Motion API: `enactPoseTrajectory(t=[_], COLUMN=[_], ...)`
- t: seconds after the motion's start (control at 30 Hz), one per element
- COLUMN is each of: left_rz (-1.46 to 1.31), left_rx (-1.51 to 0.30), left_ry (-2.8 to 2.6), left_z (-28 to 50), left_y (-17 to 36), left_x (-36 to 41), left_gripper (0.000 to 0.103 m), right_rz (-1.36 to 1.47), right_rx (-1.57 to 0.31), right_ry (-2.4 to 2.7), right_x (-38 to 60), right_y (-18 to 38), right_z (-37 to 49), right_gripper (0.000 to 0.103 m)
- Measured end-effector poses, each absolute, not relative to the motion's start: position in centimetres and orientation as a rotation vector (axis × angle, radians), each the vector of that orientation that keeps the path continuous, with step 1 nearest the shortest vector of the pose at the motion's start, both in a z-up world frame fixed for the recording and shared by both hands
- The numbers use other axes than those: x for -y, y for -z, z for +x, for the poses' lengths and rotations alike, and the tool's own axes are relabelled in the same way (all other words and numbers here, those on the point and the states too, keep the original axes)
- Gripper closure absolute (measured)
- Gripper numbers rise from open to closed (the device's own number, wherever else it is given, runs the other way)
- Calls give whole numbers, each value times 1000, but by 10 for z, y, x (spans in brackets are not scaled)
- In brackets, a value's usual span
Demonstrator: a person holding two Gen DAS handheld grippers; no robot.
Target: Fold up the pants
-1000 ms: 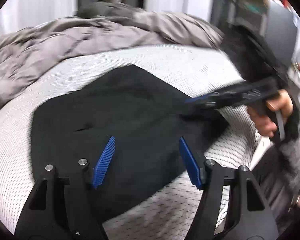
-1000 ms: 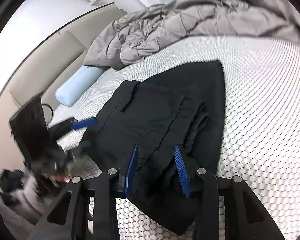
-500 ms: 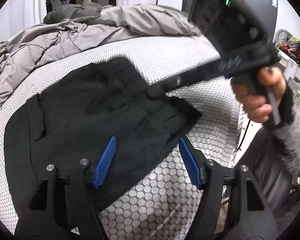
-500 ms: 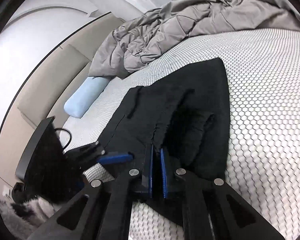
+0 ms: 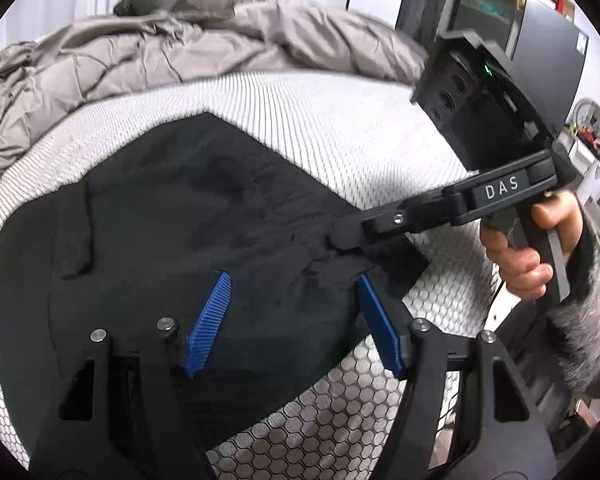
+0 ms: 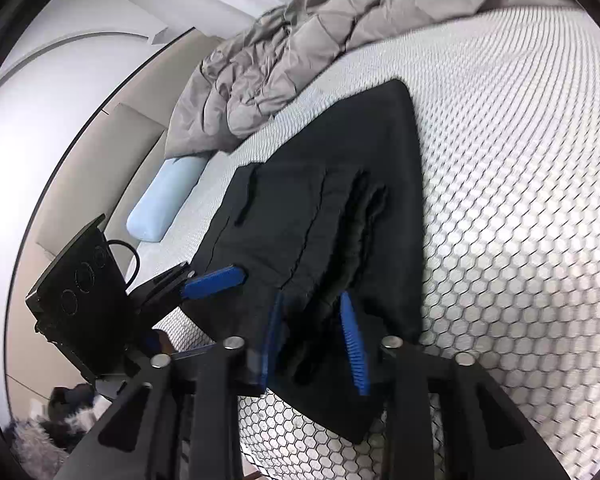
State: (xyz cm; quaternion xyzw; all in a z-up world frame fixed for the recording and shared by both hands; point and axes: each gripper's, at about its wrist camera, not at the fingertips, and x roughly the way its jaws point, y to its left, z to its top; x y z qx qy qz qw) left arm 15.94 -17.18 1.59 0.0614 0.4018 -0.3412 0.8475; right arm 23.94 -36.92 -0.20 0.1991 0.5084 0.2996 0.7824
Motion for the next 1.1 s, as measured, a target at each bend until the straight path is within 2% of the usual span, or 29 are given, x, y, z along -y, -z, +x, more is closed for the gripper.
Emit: enactPoseTrajectory(t=[0.07,0.27,0.33,0.4,0.53,0.6,0.73,0.83,0.87,0.9,1.1], left_rz=[170,214,186,155,80,72,58,-17,-62,-116,-274], left_rx=[-895,-875,-879,-870,-807,-796,-816,-798,-793,-791,-838], left_ry=[732,715,711,733,800,795,702,588,541,493,296], left_z=[157,150,151,148,135,133,139,150,156,161,182], left_y=[-6,-4,-8,-18,-46,-50,-48,-54,-56,-57,-37], left_x=[179,185,181,176,158,146,119,82,67,50,-14], left_gripper=[32,32,32,32,32,32,32,30,25,22,20], right_rz=[433,464,436,404,342,314,347,366,382,400,316], right_rx=[-1115,-1076,-1062,-1026,-976,-1003,-1095,-1006,-953,-924,-1021], right_ry=[-657,-666,-649,-651,-699,-670,-621,-580,-565,-551,-433], right_x=[367,361,353,348,350,352,362,377,384,390,378], right_y=[8,11,11,3,-23,-17,11,-12,-19,-22,2], right_z=[241,249,252,250,227,225,234,231,229,230,249], right_gripper=[61,61,70,88,91,90,85,59,43,33,30])
